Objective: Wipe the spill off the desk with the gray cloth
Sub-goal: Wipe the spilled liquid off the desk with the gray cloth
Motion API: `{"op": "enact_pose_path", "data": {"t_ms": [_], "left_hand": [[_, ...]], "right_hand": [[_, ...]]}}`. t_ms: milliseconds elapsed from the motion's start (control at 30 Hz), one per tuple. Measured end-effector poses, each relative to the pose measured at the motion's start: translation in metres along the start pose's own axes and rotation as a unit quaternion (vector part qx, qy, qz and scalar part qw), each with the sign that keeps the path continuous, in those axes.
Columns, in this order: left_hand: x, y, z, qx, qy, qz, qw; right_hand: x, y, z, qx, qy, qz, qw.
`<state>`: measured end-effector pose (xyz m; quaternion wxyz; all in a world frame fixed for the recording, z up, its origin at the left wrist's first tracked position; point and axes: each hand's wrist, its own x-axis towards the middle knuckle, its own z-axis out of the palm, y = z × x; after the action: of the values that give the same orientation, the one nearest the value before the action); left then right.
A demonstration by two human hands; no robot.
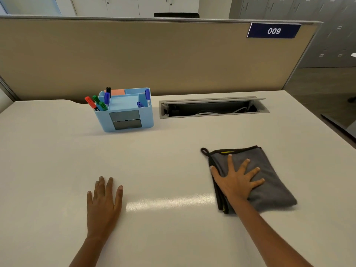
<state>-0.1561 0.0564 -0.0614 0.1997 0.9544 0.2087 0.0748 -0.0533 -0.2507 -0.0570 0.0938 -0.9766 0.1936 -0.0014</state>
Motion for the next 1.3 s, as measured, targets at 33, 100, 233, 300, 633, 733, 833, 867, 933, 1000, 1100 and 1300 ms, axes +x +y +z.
{"op": "enact_pose_path", "data": {"t_ms": [33, 100, 233, 300, 633, 733, 833, 867, 933, 1000, 1100, 1300], "left_hand": [[0.0, 0.0, 0.001, -0.012, 0.0, -0.003, 1.0], [0.001, -0.001, 0.001, -0.038, 0.001, -0.01, 0.999], [0.002, 0.0, -0.001, -0.109, 0.025, -0.028, 0.993], [0.005, 0.004, -0.004, -0.151, 0.052, -0.053, 0.986], [0.019, 0.012, -0.014, -0.059, 0.099, -0.051, 0.992], [0.024, 0.014, -0.016, -0.021, 0.089, -0.047, 0.995], [0.028, 0.015, -0.015, -0.005, 0.074, -0.03, 0.997], [0.03, 0.015, -0.015, -0.002, 0.068, -0.024, 0.997], [0.035, 0.013, -0.014, 0.006, 0.06, -0.012, 0.998], [0.04, 0.012, -0.014, 0.016, 0.053, 0.006, 0.998], [0.049, 0.01, -0.015, 0.025, 0.036, 0.028, 0.999], [0.064, 0.013, -0.004, 0.016, -0.013, 0.022, 1.0]], "right_hand": [[-0.007, -0.011, 0.003, 0.003, 0.001, -0.022, 1.0], [-0.027, -0.036, 0.01, 0.014, -0.01, -0.072, 0.997], [-0.084, -0.092, 0.015, 0.027, -0.036, -0.18, 0.983], [-0.118, -0.115, 0.016, 0.028, -0.018, -0.229, 0.973], [-0.149, -0.092, 0.015, 0.017, -0.04, -0.376, 0.925], [-0.111, -0.066, 0.01, 0.007, -0.015, -0.338, 0.941], [-0.058, -0.025, 0.001, 0.003, 0.004, -0.242, 0.97], [-0.039, -0.007, -0.002, -0.01, 0.0, -0.202, 0.979], [-0.007, 0.034, -0.007, -0.025, 0.012, -0.123, 0.992], [0.014, 0.072, -0.014, -0.027, 0.025, -0.035, 0.999], [0.03, 0.1, -0.019, -0.01, 0.028, 0.059, 0.998], [0.042, 0.061, -0.014, 0.017, -0.004, 0.1, 0.995]]}}
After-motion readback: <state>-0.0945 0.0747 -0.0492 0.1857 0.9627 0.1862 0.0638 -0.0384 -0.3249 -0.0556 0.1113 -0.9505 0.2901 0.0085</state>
